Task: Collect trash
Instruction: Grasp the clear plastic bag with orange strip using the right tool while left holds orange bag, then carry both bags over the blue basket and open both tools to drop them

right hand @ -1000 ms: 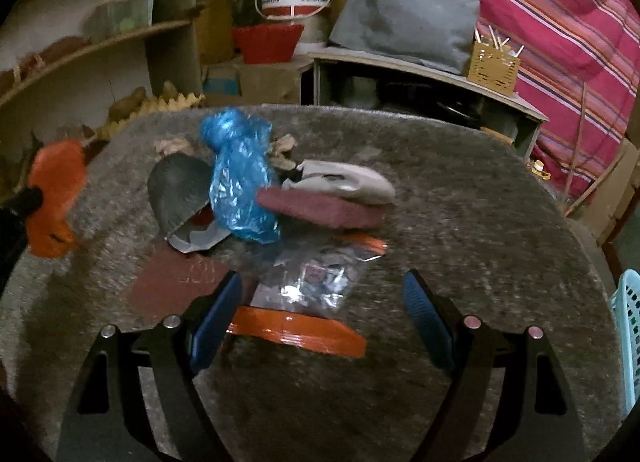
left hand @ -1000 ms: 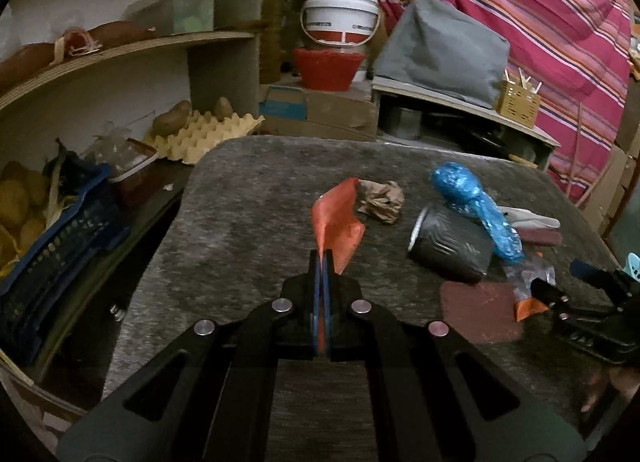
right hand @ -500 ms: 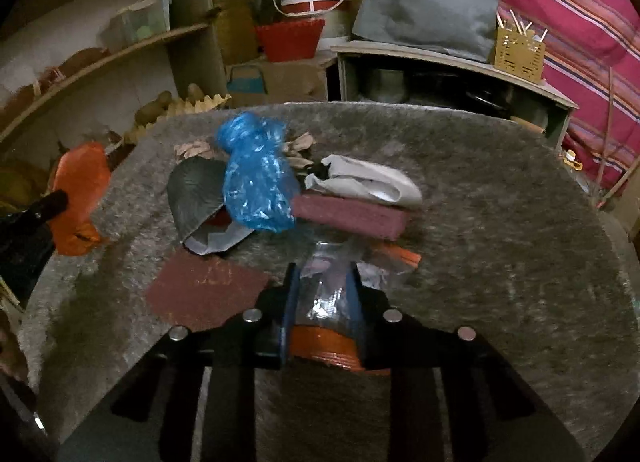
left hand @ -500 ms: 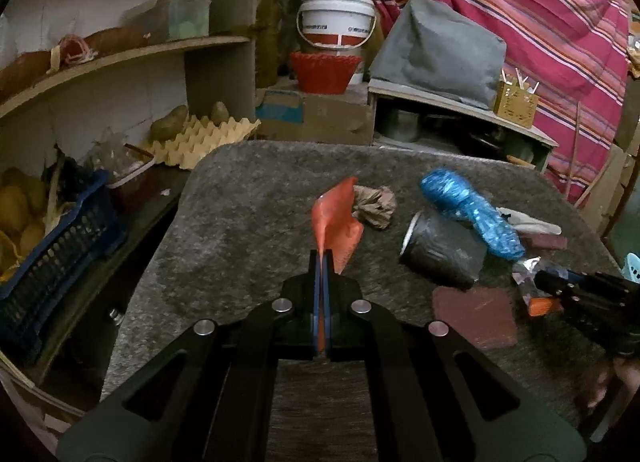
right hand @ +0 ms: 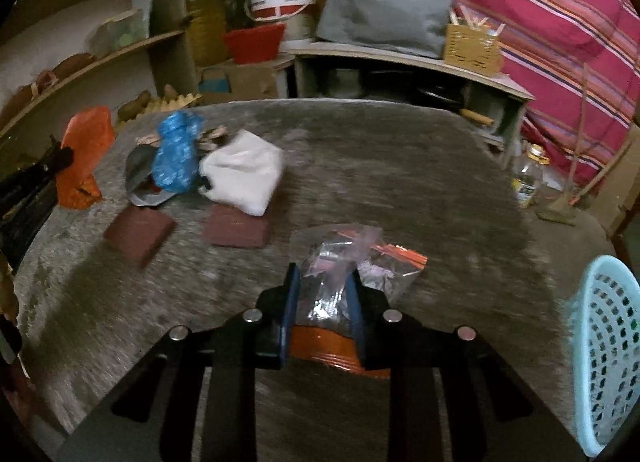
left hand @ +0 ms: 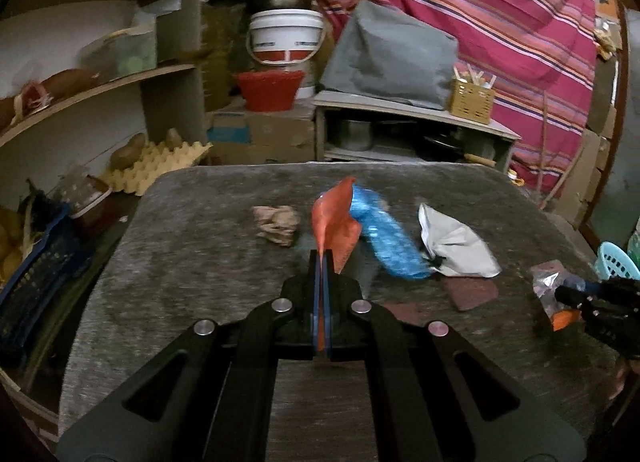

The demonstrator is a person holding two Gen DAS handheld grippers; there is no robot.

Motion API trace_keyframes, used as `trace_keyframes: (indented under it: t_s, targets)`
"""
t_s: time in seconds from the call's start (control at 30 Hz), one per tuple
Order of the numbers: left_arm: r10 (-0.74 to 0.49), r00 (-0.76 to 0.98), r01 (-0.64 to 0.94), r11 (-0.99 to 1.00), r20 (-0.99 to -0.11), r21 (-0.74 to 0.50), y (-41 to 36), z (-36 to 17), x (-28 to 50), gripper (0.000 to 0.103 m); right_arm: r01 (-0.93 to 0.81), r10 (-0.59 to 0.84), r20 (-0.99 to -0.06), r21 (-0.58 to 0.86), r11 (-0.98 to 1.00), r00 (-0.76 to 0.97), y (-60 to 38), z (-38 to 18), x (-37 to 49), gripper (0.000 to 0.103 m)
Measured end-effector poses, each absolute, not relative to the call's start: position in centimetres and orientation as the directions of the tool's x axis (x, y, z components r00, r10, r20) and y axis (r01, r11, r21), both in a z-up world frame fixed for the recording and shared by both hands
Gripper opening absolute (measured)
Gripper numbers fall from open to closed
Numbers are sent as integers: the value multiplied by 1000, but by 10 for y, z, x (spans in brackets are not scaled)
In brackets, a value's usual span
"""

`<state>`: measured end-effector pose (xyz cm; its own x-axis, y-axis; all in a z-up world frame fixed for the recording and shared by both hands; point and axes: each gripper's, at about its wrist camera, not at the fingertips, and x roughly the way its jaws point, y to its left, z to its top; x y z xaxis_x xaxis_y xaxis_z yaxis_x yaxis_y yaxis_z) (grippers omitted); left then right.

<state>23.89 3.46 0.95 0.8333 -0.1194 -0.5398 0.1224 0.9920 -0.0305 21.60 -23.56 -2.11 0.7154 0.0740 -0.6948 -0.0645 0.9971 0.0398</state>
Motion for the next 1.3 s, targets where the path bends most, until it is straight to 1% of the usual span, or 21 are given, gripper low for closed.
trace_keyframes:
  t_s: [0.3,0.53,0.8,1.0,1.3]
  targets:
    - [-161,816,181,983,-556,-19,-26,3,243,0,-10,77,-646,107,994,759,-300,-11,195,24]
    - [-196,817,234,972,-542,0,-68,5,237,0,17,60,-616,119,993,786,-332,-8,185,24]
    - [-237,796,284,959,-557,-3,-112,-1,235,0,53,36,-586,134,989,809,-366,0,165,23]
    - [-282,785,347,938,-552,15,-152,0,225,0,108,-21,-566,121,987,824,-398,7,149,23]
    - [-387,751,465,885,-535,13,-228,11,201,0,245,-143,-548,116,963,824,-478,13,113,23]
